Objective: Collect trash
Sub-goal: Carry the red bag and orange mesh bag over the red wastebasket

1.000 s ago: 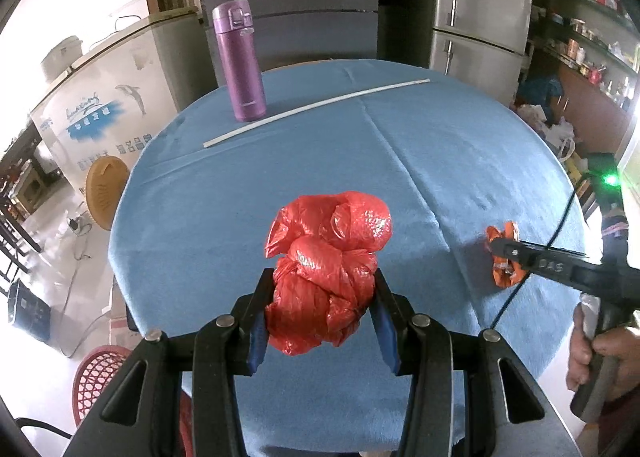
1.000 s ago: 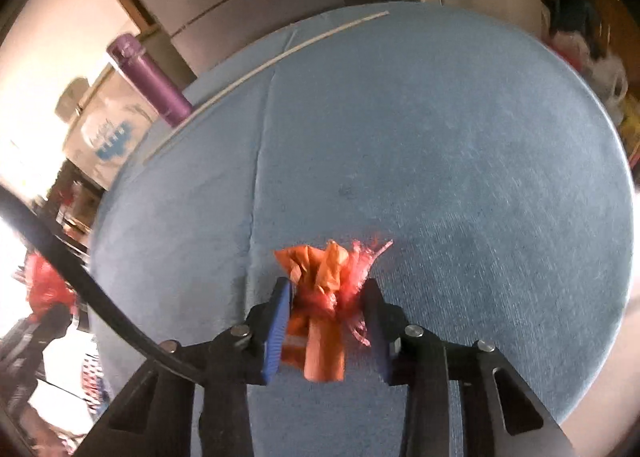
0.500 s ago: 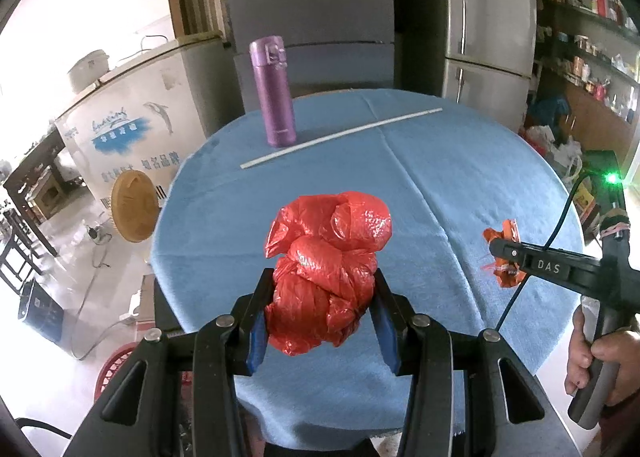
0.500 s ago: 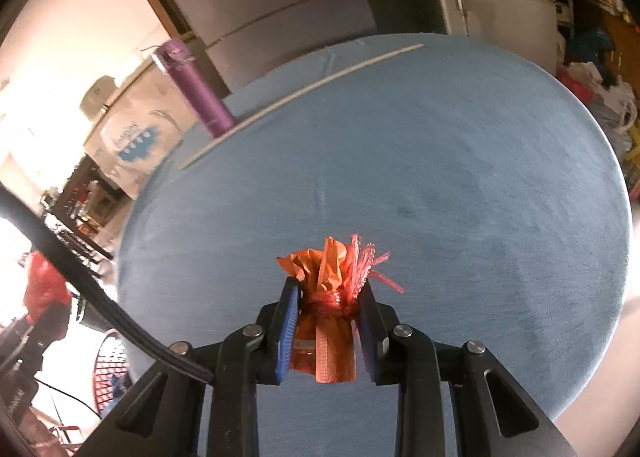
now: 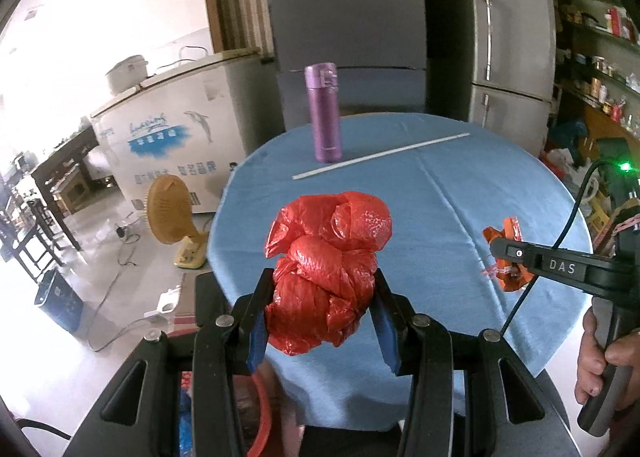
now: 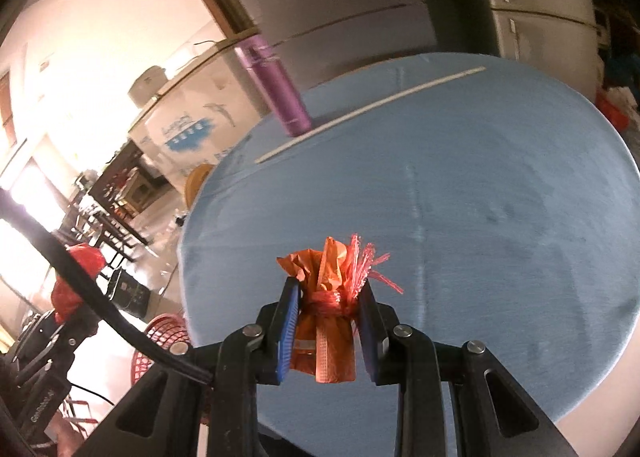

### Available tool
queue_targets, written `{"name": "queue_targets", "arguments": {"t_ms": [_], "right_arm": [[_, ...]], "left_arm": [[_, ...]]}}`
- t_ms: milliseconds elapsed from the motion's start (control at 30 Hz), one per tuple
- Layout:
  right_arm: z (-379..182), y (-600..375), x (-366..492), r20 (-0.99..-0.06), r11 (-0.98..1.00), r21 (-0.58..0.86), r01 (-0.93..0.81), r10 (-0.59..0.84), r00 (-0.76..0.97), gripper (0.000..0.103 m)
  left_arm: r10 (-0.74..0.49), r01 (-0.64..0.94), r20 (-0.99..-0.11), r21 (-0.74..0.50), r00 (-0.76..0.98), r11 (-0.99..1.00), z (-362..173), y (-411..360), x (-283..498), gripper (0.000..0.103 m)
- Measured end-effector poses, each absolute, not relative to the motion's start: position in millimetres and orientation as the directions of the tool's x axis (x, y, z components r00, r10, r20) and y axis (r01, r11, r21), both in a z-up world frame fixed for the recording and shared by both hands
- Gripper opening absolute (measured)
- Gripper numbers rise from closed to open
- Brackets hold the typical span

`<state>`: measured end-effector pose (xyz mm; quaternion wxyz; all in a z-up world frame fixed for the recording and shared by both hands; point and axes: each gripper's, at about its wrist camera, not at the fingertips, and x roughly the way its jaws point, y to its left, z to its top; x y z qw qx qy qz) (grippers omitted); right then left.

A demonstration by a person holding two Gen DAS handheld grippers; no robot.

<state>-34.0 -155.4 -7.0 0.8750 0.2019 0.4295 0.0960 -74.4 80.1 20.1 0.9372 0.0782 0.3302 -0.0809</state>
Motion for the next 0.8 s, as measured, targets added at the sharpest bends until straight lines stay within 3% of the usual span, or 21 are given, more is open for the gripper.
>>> {"name": "queue_targets", "arguments": {"t_ms": [800], "right_arm": [[33.6,-27.9,-51.6,-0.654,0.842,0.447,-0.301,0.537,0.532,0.03]], "left_arm": [[0.057,0.032,-0.595,0.138,0.801,0.99,24.9,151.9,-108.8,0.047]]}}
